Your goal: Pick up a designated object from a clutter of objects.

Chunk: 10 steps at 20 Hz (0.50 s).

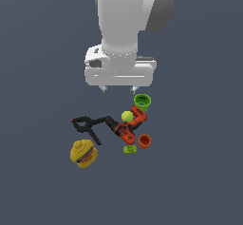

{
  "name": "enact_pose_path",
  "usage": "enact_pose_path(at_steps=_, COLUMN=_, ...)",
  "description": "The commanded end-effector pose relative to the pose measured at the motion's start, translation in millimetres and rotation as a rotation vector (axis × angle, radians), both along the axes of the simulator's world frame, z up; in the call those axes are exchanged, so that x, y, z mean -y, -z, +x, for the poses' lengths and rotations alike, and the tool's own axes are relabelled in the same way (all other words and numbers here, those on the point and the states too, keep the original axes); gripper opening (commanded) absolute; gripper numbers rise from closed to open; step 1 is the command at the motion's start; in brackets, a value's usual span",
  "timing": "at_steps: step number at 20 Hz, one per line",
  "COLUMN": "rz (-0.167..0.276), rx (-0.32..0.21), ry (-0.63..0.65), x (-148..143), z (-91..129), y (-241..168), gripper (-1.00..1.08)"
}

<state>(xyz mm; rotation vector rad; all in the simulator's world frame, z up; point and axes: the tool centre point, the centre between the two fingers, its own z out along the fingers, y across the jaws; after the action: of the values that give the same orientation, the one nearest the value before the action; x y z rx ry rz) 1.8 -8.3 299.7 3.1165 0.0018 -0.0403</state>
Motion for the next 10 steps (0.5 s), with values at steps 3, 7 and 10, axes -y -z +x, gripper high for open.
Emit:
enact_pose_path(at_steps=3, rz=0.001, rx=-0.004, ry=-0.004, x=-1, z=-1, y=1, gripper=1.0)
enact_pose_path(at_steps=7, rz=0.008, rx=-0.032, ry=-0.033, x=-10, z=-7, y=7, gripper=1.0)
enact_pose_path(at_steps=10, rz=0.012, rx=-0.046, ry=-0.049, x=-14, z=-10, y=10, gripper=1.0)
